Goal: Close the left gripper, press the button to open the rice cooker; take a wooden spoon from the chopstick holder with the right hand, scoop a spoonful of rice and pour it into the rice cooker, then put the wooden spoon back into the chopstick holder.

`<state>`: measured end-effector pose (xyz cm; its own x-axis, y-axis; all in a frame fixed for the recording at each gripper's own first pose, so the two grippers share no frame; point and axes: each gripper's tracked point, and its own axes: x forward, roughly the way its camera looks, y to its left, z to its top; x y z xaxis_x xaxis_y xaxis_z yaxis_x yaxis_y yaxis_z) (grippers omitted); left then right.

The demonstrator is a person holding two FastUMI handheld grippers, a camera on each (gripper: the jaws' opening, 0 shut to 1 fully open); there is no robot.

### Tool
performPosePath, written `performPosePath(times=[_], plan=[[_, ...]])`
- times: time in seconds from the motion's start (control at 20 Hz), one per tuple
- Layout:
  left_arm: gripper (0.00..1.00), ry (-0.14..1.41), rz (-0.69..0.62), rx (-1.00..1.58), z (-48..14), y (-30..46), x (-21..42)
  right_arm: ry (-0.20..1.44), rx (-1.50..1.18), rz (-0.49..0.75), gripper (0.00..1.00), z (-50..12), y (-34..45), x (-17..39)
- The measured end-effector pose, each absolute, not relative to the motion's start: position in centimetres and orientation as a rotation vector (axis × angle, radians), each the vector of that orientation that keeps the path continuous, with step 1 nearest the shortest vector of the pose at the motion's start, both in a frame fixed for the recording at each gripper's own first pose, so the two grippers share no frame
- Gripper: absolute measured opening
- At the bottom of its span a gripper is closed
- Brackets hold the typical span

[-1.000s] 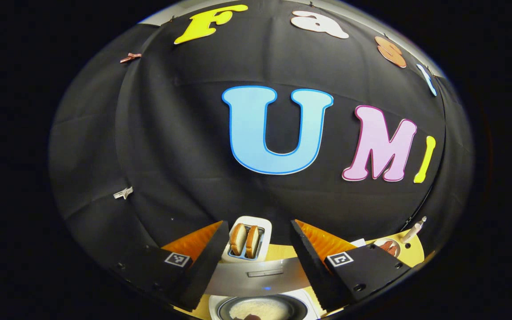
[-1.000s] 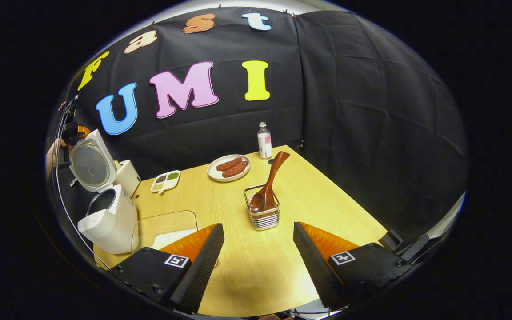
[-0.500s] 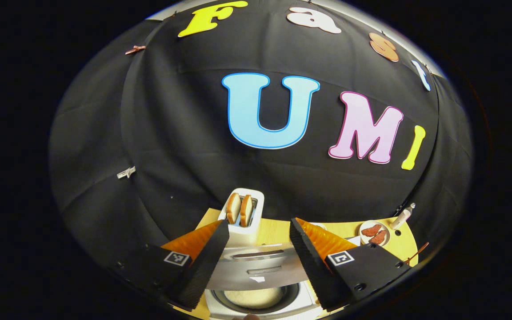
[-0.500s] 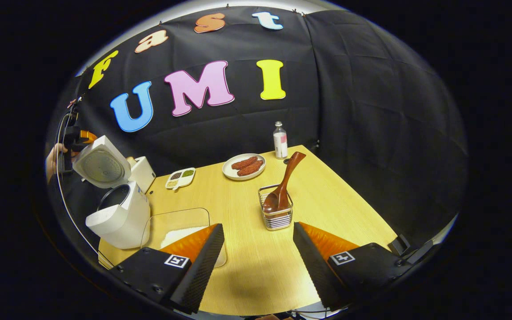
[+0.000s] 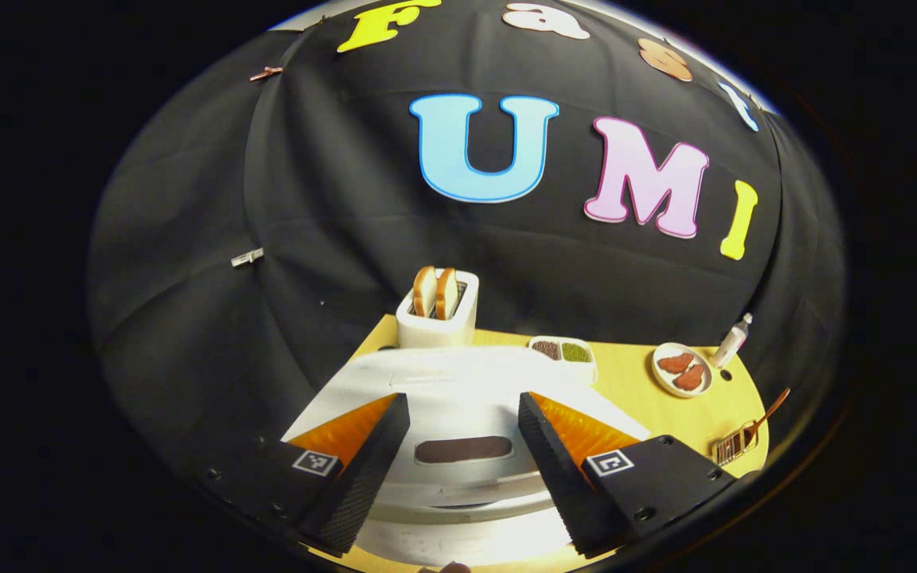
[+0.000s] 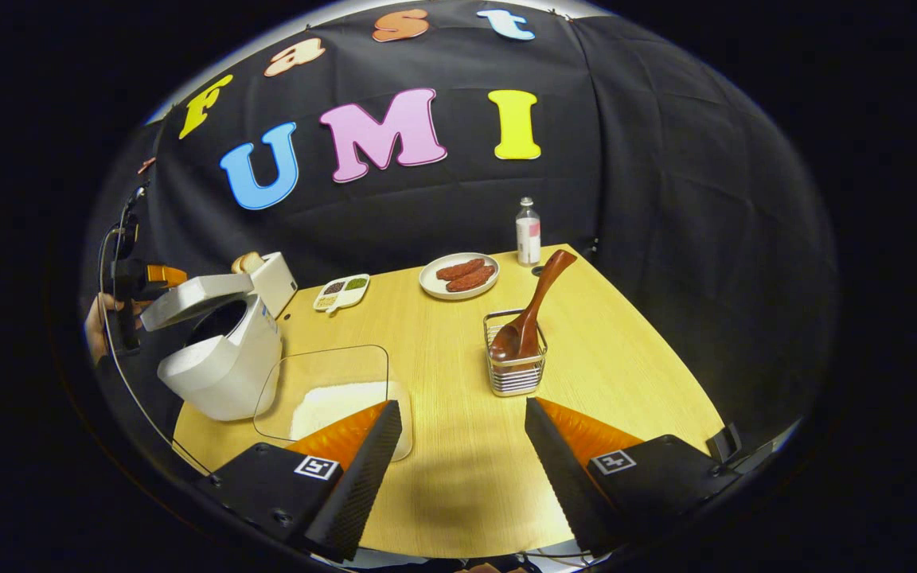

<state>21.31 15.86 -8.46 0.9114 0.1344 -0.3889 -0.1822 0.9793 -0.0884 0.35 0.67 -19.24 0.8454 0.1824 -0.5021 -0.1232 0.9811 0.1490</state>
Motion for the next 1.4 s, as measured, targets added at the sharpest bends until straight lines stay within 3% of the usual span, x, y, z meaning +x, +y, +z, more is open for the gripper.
performPosePath(times=[0.3,0.75,1.05,1.4], plan=[[0.98,0.459,0.182,-0.181,-14.7,15.0,20.4,0.54,0.062,0.185,0.99,-19.9,0.9,0.5],[0.99,0.346,0.215,-0.074,-15.8,14.7,20.2,0.541,0.046,0.209,0.99,-20.6,-0.2,1.7],[0.98,0.355,0.303,-0.097,-15.2,15.0,19.2,0.544,0.063,0.288,0.99,-21.5,1.0,2.4],[0.95,0.087,0.312,-0.186,-7.0,12.5,10.0,0.393,0.024,0.191,0.99,-15.9,-0.8,0.8]])
